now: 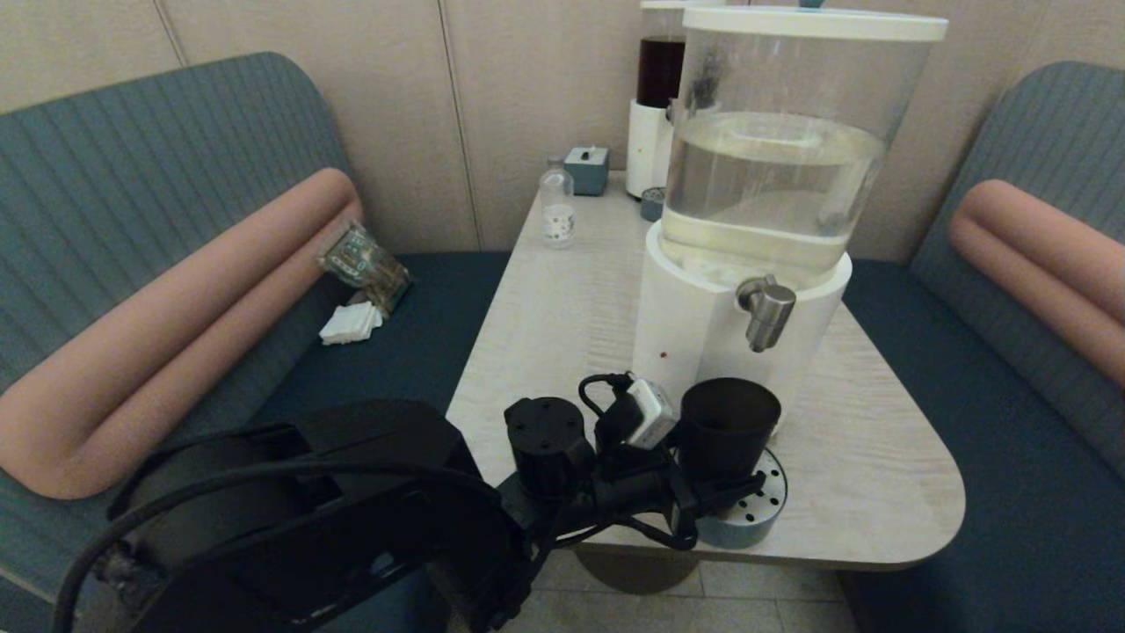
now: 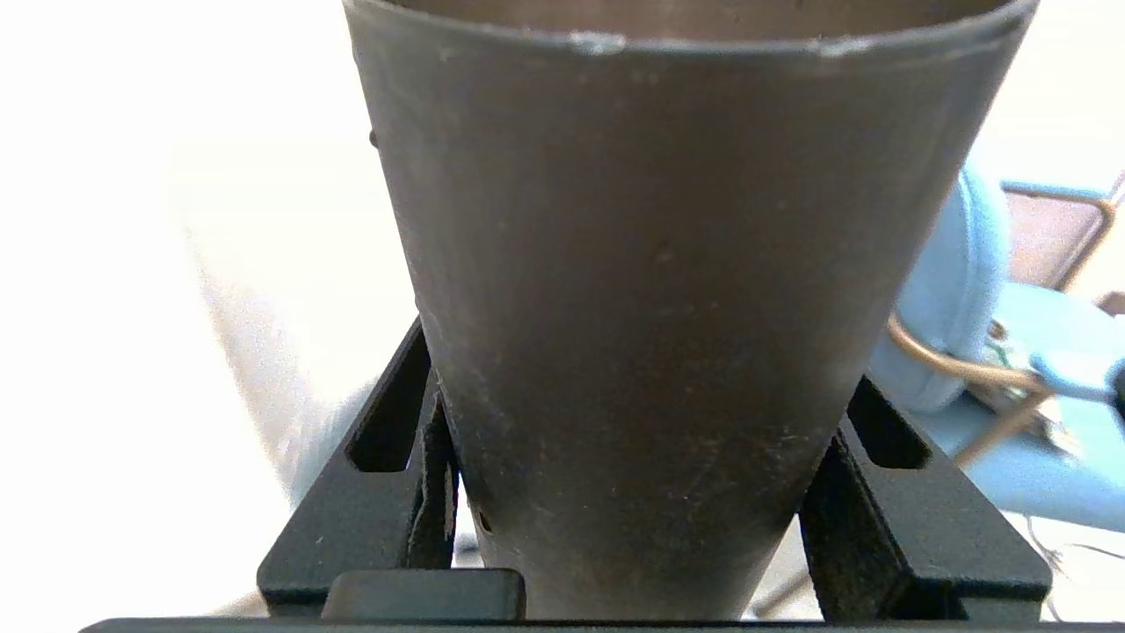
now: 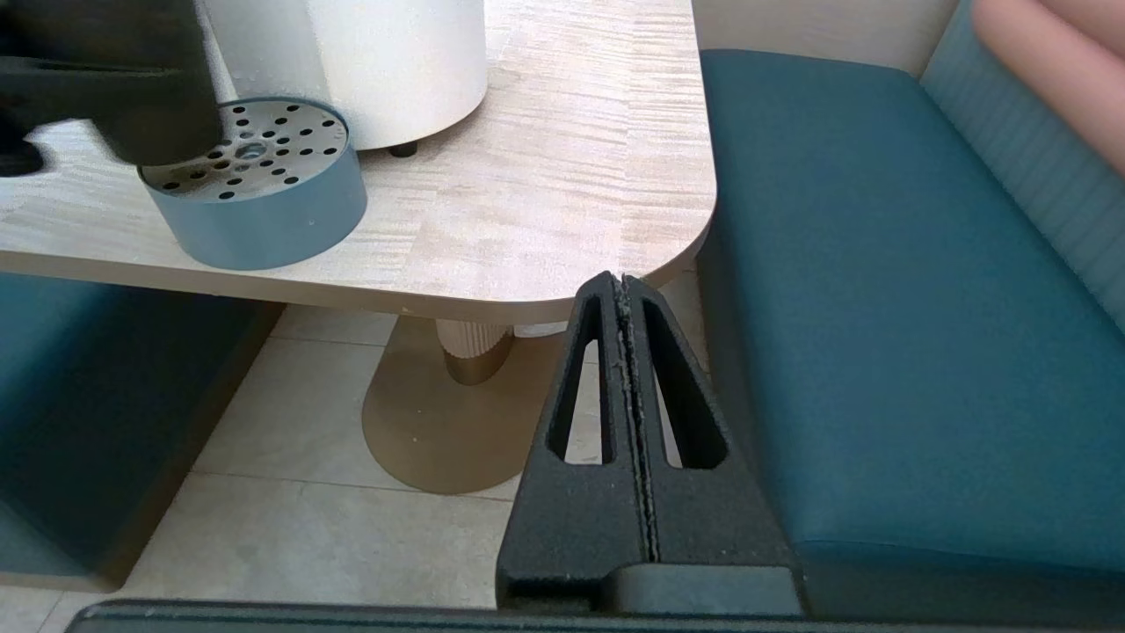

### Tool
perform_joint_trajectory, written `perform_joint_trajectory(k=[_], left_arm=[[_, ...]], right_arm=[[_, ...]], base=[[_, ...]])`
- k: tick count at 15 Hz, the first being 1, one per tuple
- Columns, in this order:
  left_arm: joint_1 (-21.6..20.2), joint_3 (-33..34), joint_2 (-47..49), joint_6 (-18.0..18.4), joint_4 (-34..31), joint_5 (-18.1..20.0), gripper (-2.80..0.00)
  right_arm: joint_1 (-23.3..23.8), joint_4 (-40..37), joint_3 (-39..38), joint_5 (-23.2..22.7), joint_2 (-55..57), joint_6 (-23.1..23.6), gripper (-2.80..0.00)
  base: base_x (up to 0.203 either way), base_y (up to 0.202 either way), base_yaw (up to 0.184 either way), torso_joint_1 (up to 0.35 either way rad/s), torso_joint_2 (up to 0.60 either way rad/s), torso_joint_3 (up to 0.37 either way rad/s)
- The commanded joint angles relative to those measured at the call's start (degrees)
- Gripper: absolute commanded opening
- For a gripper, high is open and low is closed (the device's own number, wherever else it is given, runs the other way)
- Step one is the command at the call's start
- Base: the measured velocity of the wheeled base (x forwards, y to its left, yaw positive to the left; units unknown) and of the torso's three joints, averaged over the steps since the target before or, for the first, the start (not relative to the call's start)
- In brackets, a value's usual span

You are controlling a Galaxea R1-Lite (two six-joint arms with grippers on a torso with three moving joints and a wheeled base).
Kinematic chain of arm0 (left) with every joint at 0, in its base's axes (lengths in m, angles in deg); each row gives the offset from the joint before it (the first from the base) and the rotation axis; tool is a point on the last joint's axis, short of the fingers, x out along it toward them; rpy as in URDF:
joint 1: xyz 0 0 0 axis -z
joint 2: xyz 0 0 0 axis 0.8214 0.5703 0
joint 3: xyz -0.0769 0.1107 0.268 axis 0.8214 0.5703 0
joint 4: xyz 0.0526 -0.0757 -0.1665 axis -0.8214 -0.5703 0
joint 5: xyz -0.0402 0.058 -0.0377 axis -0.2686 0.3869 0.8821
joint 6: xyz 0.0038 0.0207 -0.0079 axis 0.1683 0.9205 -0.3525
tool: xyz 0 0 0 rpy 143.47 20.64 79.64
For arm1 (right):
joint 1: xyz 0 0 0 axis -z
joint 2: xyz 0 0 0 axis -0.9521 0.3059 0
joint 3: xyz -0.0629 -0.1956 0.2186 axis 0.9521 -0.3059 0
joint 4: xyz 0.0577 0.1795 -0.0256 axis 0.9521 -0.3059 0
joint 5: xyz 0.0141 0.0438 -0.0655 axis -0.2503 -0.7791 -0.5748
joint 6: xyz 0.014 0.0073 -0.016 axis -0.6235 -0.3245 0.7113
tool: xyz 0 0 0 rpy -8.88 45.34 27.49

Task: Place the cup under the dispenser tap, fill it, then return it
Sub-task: Place the cup next to the water dispenser

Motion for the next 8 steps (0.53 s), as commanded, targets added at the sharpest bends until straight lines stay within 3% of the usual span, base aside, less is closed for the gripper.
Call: perform_joint_trajectory(k=[1,4,8], left_arm=[[-1.3,5.9,-5.4,-0.1,1.0,0.2,-2.8],[-7.0,11.9,-11.4,-0.1,1.3,0.5,-2.8],[-18.2,10.9,-13.5,-0.9,1.3,0.8,-2.8]], right_arm=[[0.0,0.0,-0.8,0.0,0.1,0.0,-2.8],[0.0,0.1,-0.9,0.0,0.1,0.0,-2.8],[0.0,0.0,-0.8,0.0,0.1,0.0,-2.8]], base=[[0.0,0.0,0.0,0.0,0.0,0.0],[0.0,0.0,0.0,0.0,0.0,0.0],[0.0,0.0,0.0,0.0,0.0,0.0]])
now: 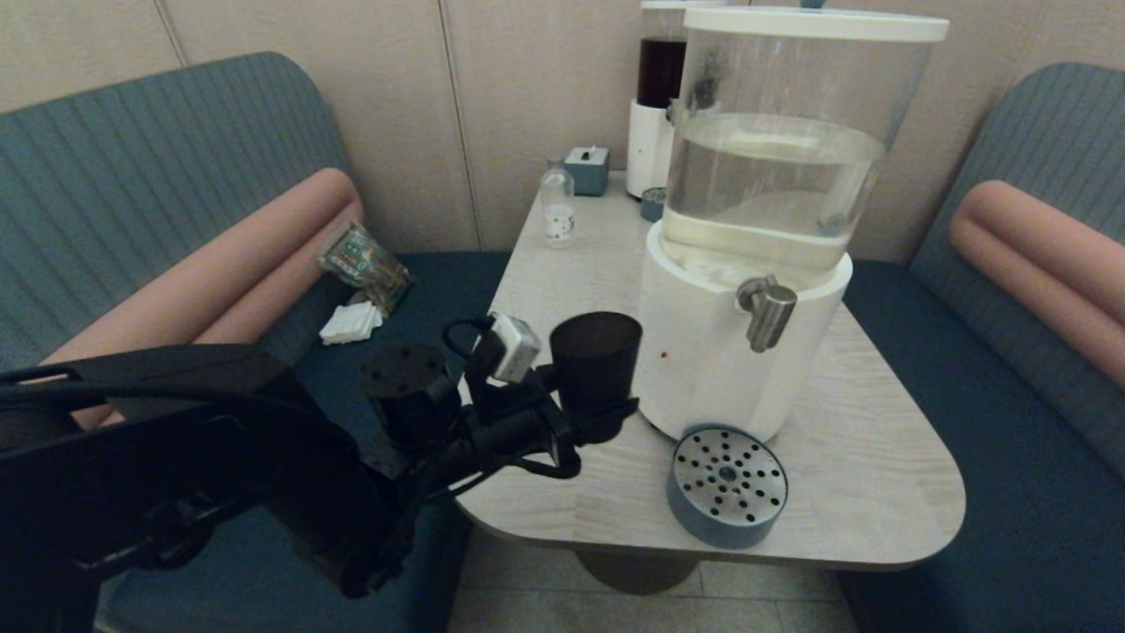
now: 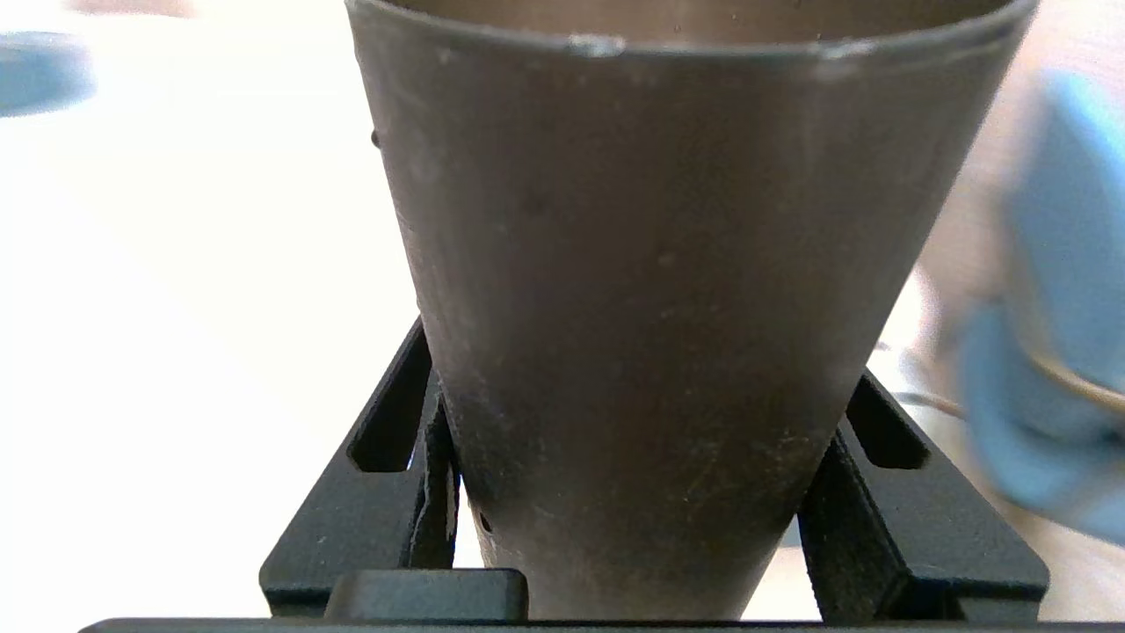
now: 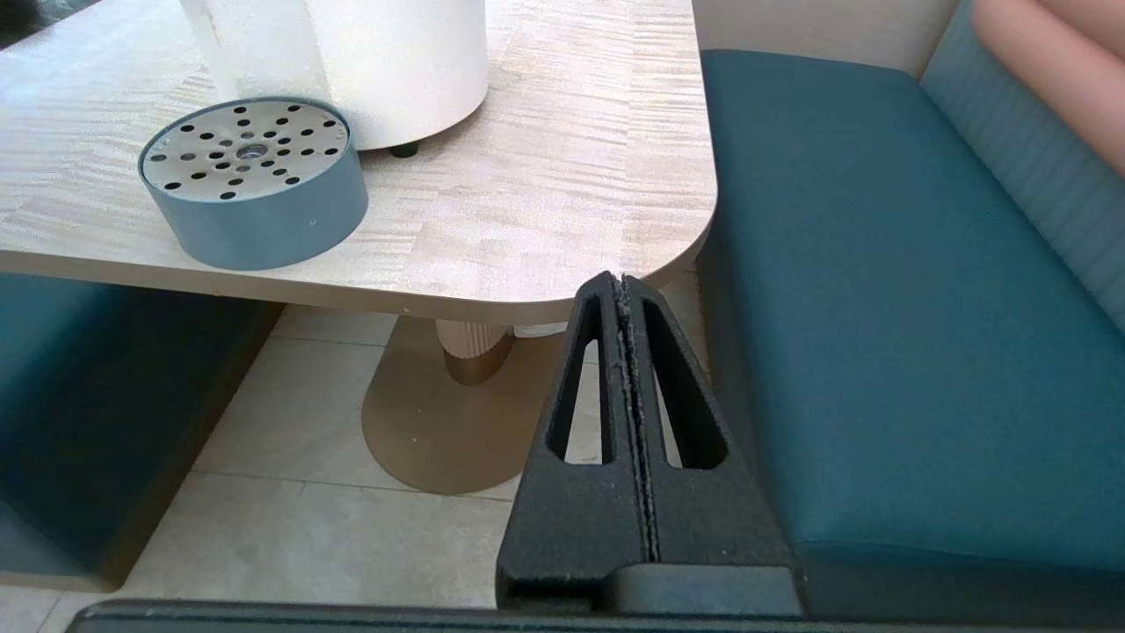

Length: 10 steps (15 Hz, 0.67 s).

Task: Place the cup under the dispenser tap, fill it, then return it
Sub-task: Place the cup next to the water dispenser

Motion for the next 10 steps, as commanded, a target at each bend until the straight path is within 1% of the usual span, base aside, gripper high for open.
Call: perform_joint_trajectory(k=[1,2,5,10], left_arm=[[-6.3,-2.9,-0.9,-0.6,0.5,0.2,-2.8],[-8.1,-5.6,0.4,-1.2,0.5,0.2,-2.8],[-11.6,-14.1,7.1,-2.6,0.4,0.0,-2.8],[-13.9,-27.0,19.8,-2.9,-0.1,-0.3,-2.8]], right_arm=[[0.0,0.0,-0.8,0.1,0.1,0.0,-2.8],[0.0,0.1,-0.8,0.0,0.1,0.0,-2.8],[0.0,0.0,-0.8,0.0,0.1,0.0,-2.8],[0.0,0.0,-0.9,0.0,0.1,0.0,-2.8]], base=[[0.0,0.0,0.0,0.0,0.0,0.0],[0.0,0.0,0.0,0.0,0.0,0.0],[0.0,0.0,0.0,0.0,0.0,0.0],[0.0,0.0,0.0,0.0,0.0,0.0]])
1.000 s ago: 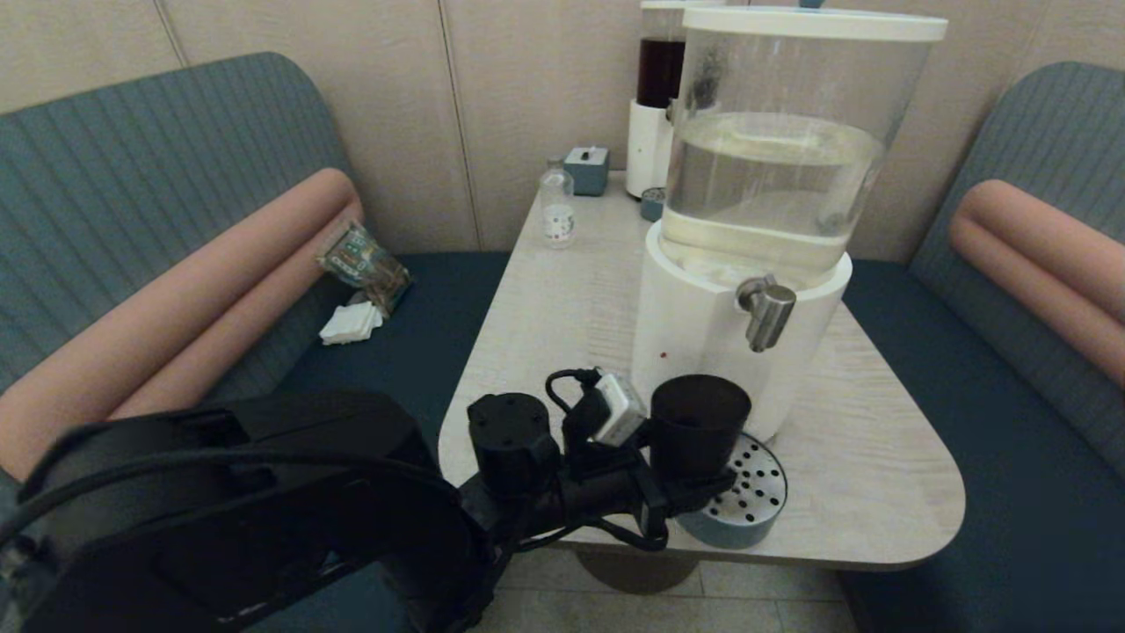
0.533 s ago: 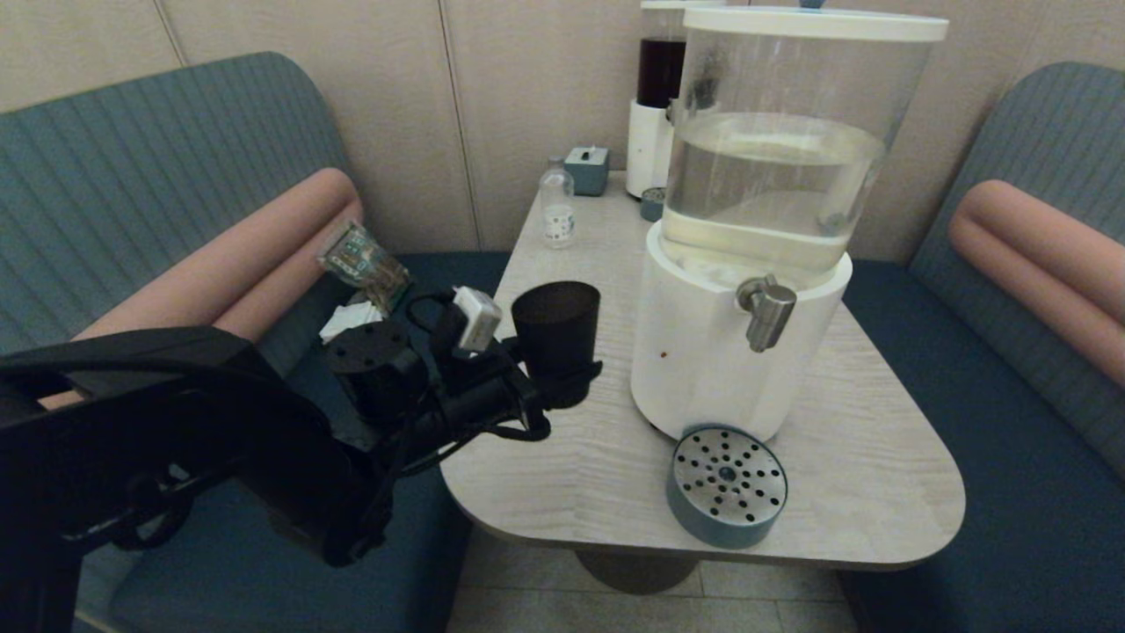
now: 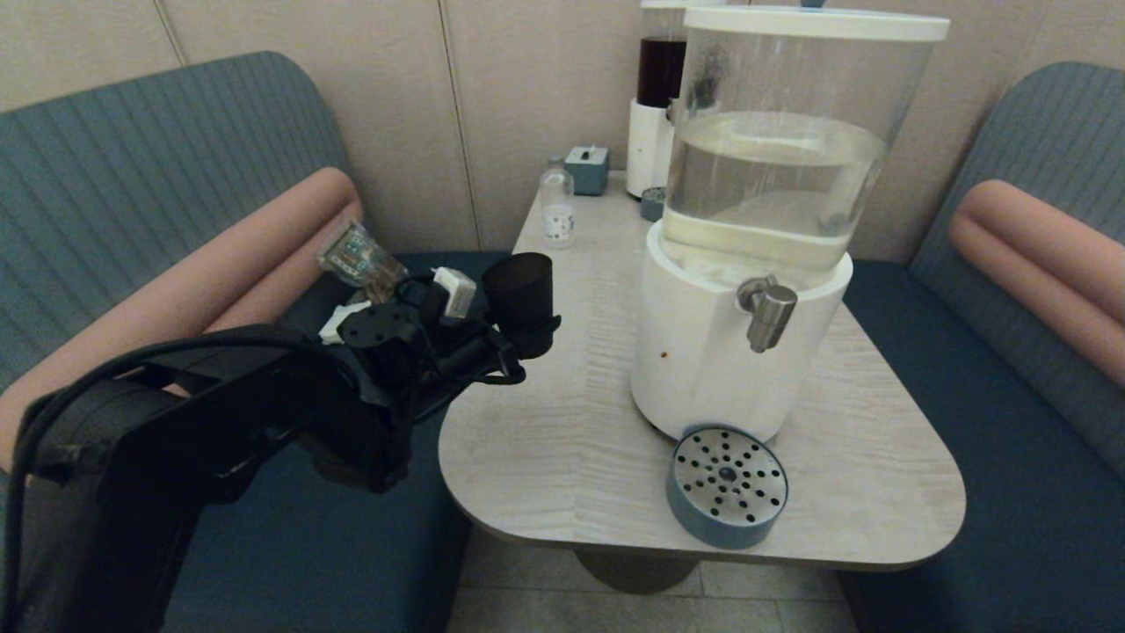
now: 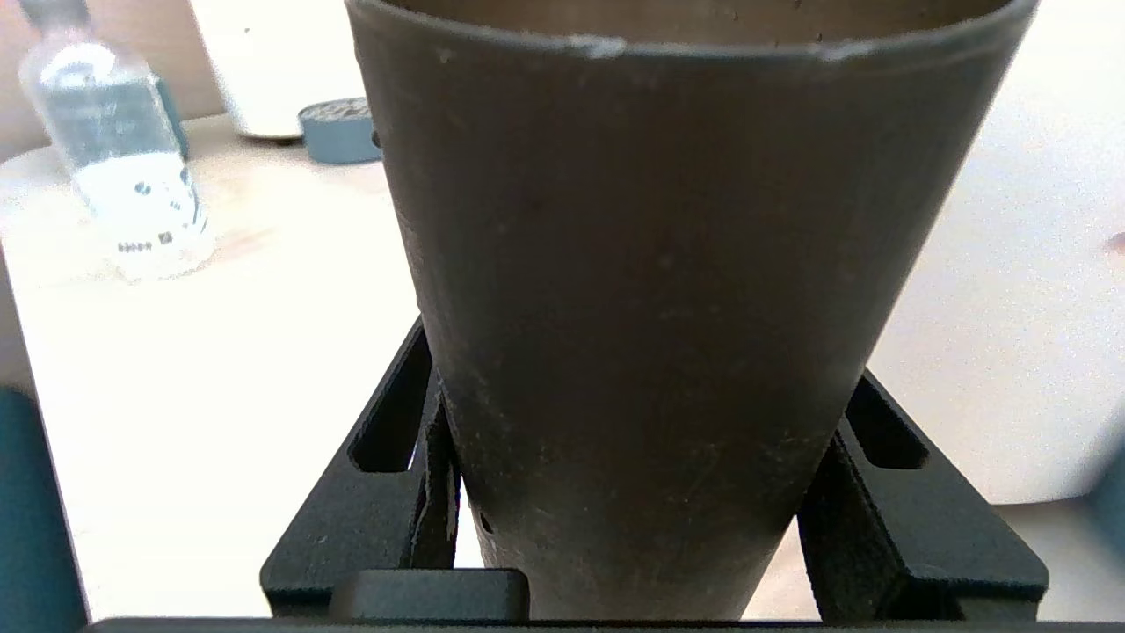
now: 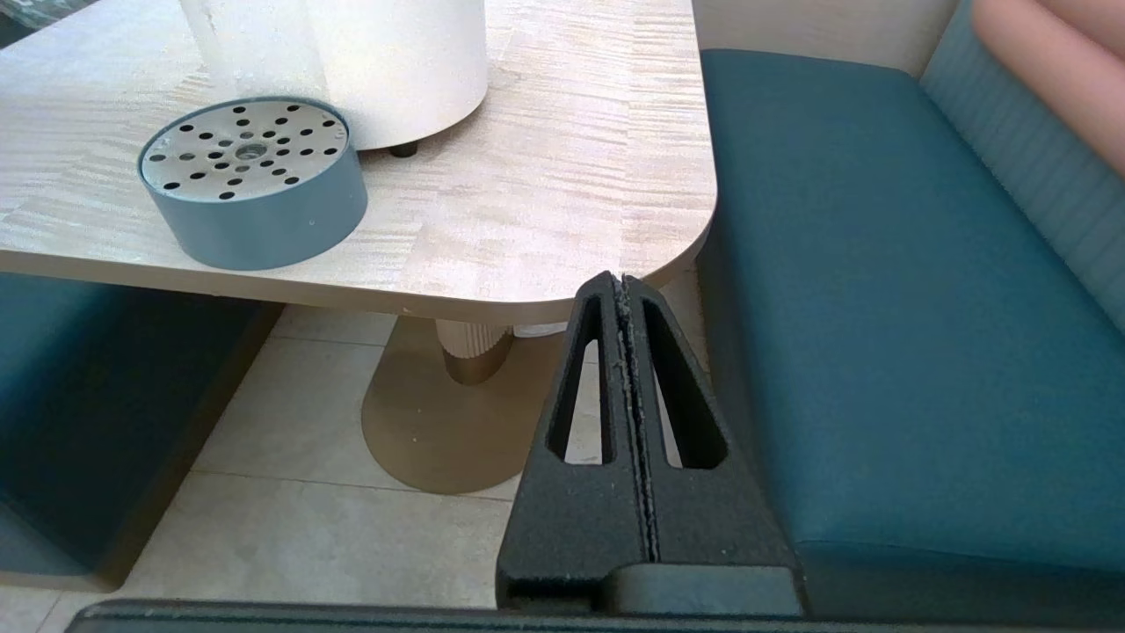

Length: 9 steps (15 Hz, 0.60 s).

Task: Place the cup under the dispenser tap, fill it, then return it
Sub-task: Place the cup next to the water dispenser

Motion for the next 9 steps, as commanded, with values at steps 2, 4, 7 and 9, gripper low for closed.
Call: perform_joint_trajectory(k=[2,4,7,9], left_arm=[[-1.6,-8.1,9.5,0.0,-1.1,0.0,-2.8],[-2.0,-9.6,11.6,0.0,-2.1,0.0,-2.8],[-2.3,-12.2,14.5,0.1,-2.0,-0.1,-2.8],[-2.5,-13.1,15.8,0.1,-1.8,0.0,-2.8]], right_arm=[[0.0,0.0,-0.8,0.0,0.1,0.0,-2.8],[0.0,0.0,-0.9,0.0,0.1,0.0,-2.8],[0.0,0.0,-0.9,0.0,0.1,0.0,-2.8],[0.0,0.0,-0.8,0.0,0.1,0.0,-2.8]], base=[[0.0,0.0,0.0,0.0,0.0,0.0],[0.0,0.0,0.0,0.0,0.0,0.0],[0.0,0.0,0.0,0.0,0.0,0.0],[0.0,0.0,0.0,0.0,0.0,0.0]])
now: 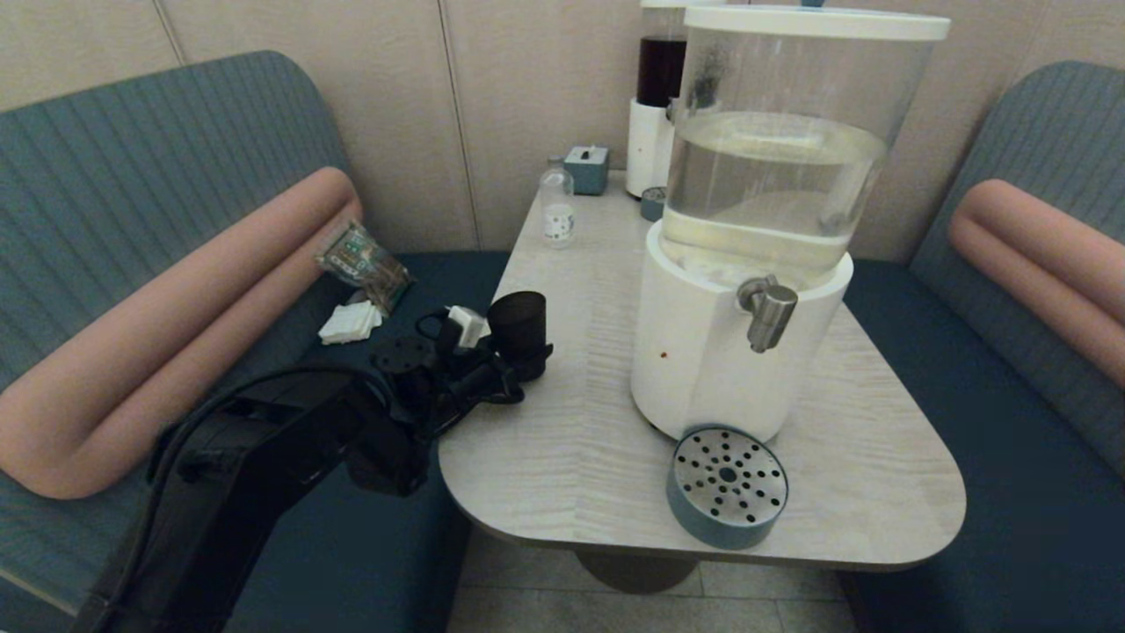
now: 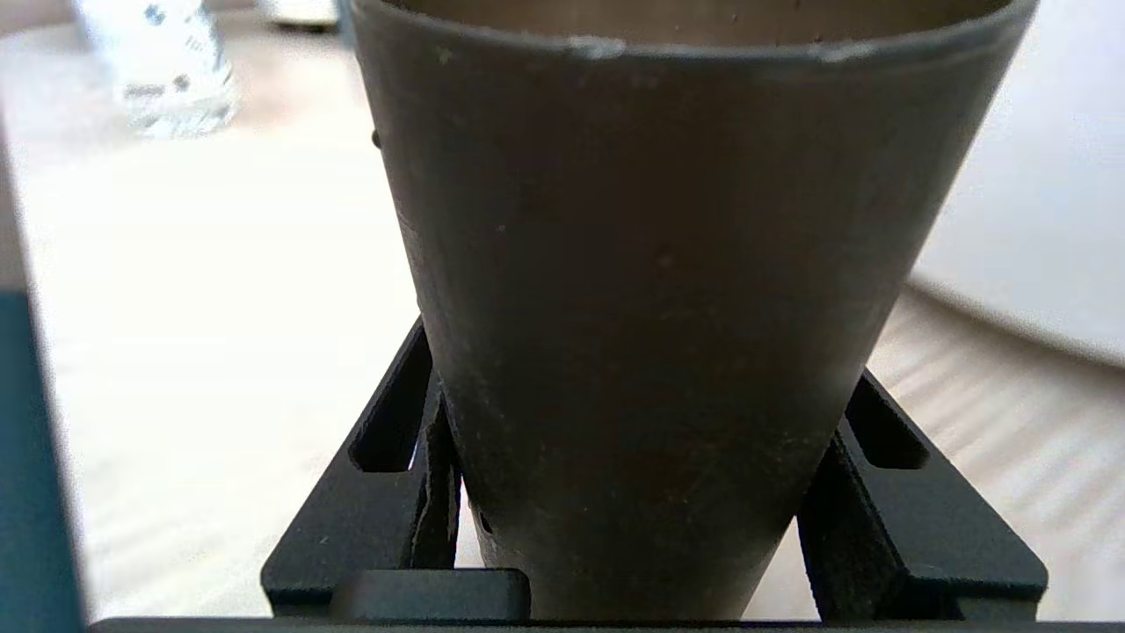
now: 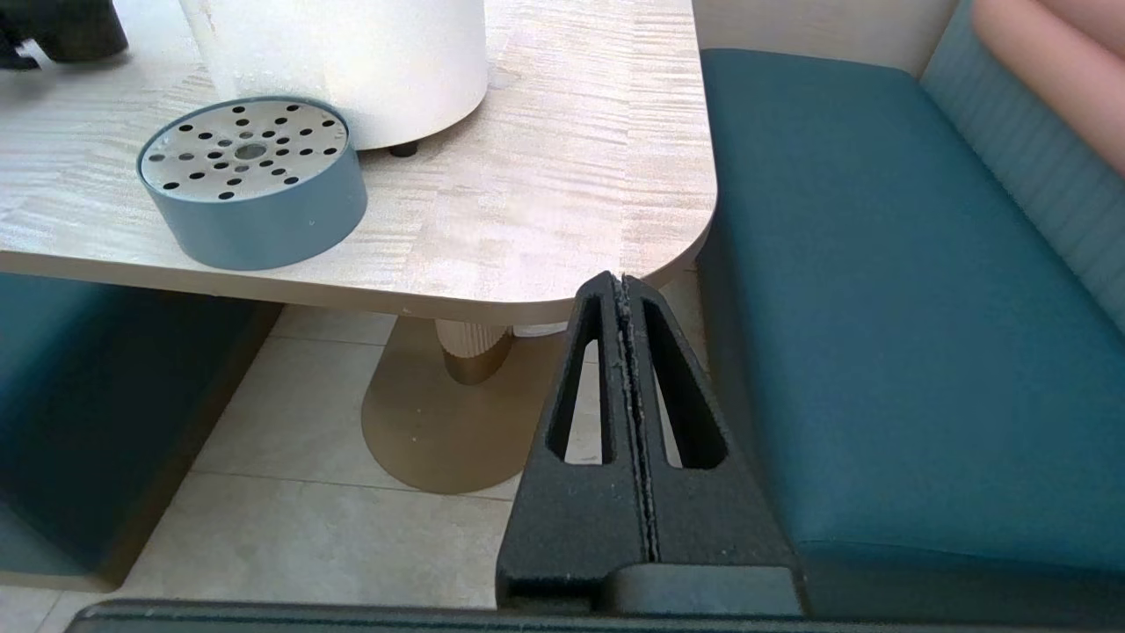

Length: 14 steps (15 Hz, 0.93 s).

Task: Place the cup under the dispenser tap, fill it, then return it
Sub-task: Place the cup next to the water dispenser

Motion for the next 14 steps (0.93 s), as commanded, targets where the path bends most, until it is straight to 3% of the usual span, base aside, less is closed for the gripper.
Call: perform_joint_trajectory(k=[1,5,6,14], left_arm=[[-0.1,-0.7,2.1,0.0,0.6,0.2,-2.8],[-0.2,-0.6,2.4,0.0,0.9,0.2,-2.8],[-0.2,-0.5,2.5,0.1,0.9,0.2,0.0],[-0.2,0.6,2.0,0.1,2.5,0.2,0.0]], right_arm=[[0.0,0.0,-0.9,0.0,0.1,0.0,-2.8],[0.0,0.1,-0.9,0.0,0.1,0.0,-2.8],[0.0,0.0,-0.9,0.0,0.1,0.0,-2.8],[0.0,0.0,-0.9,0.0,0.1,0.0,-2.8]], base=[[0.0,0.0,0.0,0.0,0.0,0.0],[0.0,0.0,0.0,0.0,0.0,0.0],[0.0,0.0,0.0,0.0,0.0,0.0],[0.0,0.0,0.0,0.0,0.0,0.0]])
